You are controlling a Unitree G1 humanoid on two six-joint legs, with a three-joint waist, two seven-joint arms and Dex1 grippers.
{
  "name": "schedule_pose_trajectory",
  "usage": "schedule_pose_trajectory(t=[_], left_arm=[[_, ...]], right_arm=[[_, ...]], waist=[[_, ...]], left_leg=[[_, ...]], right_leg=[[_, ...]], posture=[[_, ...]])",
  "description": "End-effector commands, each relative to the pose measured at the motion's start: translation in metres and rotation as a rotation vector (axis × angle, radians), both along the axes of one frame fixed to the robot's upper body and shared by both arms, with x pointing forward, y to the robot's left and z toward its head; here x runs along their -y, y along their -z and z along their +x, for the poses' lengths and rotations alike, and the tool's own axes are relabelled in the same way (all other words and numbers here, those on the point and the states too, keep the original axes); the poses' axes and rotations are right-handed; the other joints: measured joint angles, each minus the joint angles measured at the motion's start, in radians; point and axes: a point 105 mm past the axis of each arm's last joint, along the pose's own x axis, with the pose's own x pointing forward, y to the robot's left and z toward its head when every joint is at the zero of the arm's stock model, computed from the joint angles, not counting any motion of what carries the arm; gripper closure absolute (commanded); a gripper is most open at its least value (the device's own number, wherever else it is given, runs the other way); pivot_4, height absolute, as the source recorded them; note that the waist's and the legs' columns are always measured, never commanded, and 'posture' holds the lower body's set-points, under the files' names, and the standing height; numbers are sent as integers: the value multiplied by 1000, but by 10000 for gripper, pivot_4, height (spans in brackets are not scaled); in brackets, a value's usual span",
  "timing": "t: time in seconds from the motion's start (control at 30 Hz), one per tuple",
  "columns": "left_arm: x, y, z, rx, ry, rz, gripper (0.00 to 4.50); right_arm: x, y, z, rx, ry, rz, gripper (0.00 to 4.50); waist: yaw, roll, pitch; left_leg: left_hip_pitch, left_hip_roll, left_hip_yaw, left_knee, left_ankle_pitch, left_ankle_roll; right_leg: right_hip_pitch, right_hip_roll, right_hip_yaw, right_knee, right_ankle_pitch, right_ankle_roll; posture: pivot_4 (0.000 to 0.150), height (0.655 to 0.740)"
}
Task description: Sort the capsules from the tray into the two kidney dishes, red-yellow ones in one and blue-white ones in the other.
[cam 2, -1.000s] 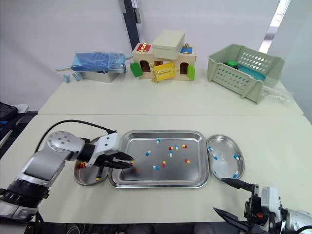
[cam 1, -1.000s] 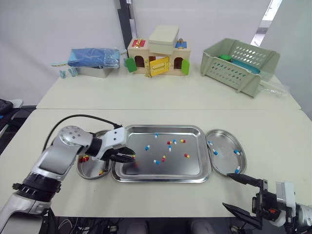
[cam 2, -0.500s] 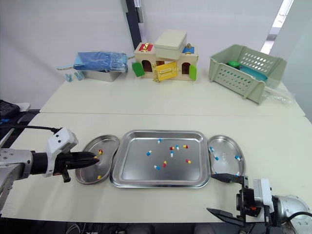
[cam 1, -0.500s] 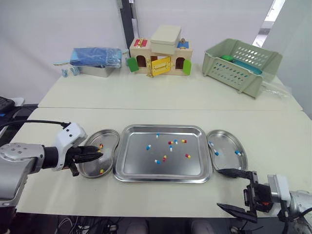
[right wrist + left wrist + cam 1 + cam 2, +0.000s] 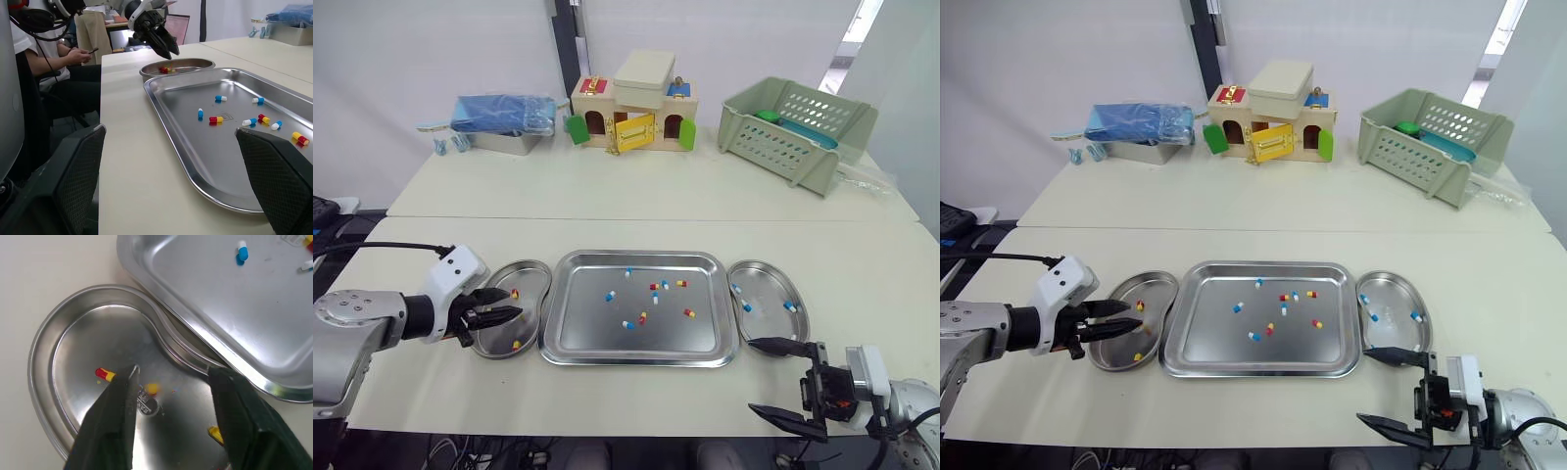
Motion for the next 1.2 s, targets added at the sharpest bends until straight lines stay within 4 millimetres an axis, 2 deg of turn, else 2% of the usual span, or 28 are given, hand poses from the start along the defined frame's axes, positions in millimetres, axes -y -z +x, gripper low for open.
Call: schedule_pose_trajectory(t=[0.03, 0.17, 0.37, 0.5, 0.6, 0.7, 0.8, 1.0, 1.07, 1.2], left_arm=[[2, -6, 3, 26, 10, 1, 12211], [3, -7, 4, 28, 15, -2, 339], [2, -10, 2, 26, 23, -13, 339], [-6, -24, 0, 72, 4, -57, 339], [-30, -32, -7, 108, -61, -95, 339], [-58, -29, -20, 98, -134, -63, 339], [-87, -29, -32, 100, -220, -39, 339], [-134, -20, -50, 81, -354, 21, 339], [-143, -18, -52, 84, -374, 32, 339], [-152, -17, -54, 87, -397, 22, 339]], right_arm=[[-1, -4, 1, 33, -2, 8, 0], [-1, -4, 0, 37, 6, 11, 0], [5, -9, 2, 45, 52, 14, 0], [24, -19, 13, 5, 189, -13, 0], [44, -40, 30, 2, 341, -4, 0], [69, -57, 41, 2, 456, -35, 0], [99, -54, 42, -69, 516, -162, 0], [138, -47, 50, -233, 601, -301, 0], [148, -42, 54, -291, 617, -341, 0], [164, -41, 64, -284, 653, -394, 0]], waist=[[0, 0, 0], [0, 0, 0], [0, 0, 0], [0, 0, 0], [-6, 0, 0], [-9, 0, 0], [-3, -1, 1], [-1, -3, 1], [-3, -3, 1], [-4, -3, 1]], left_leg=[[0, 0, 0, 0, 0, 0], [0, 0, 0, 0, 0, 0], [0, 0, 0, 0, 0, 0], [0, 0, 0, 0, 0, 0], [0, 0, 0, 0, 0, 0], [0, 0, 1, -1, 0, 0], [0, 0, 1, -2, 0, 0], [0, 0, 2, -2, -1, 1], [0, 0, 2, -2, -1, 1], [0, 0, 2, -2, -1, 2]], right_leg=[[0, 0, 0, 0, 0, 0], [0, 0, 0, 0, 0, 0], [0, 0, 0, 0, 0, 0], [0, 0, 0, 0, 0, 0], [-1, 0, 0, 0, 0, 0], [-1, 0, 1, 0, 0, 0], [-1, 0, 1, -1, 0, 0], [-1, -1, 1, -3, 0, 0], [-1, -1, 1, -3, 0, 0], [-1, -1, 1, -2, 0, 0]], posture=[[1500, 7400], [1500, 7400], [1500, 7400], [1500, 7400], [1500, 7400], [1500, 7400], [1500, 7400], [1500, 7400], [1500, 7400], [1500, 7400]])
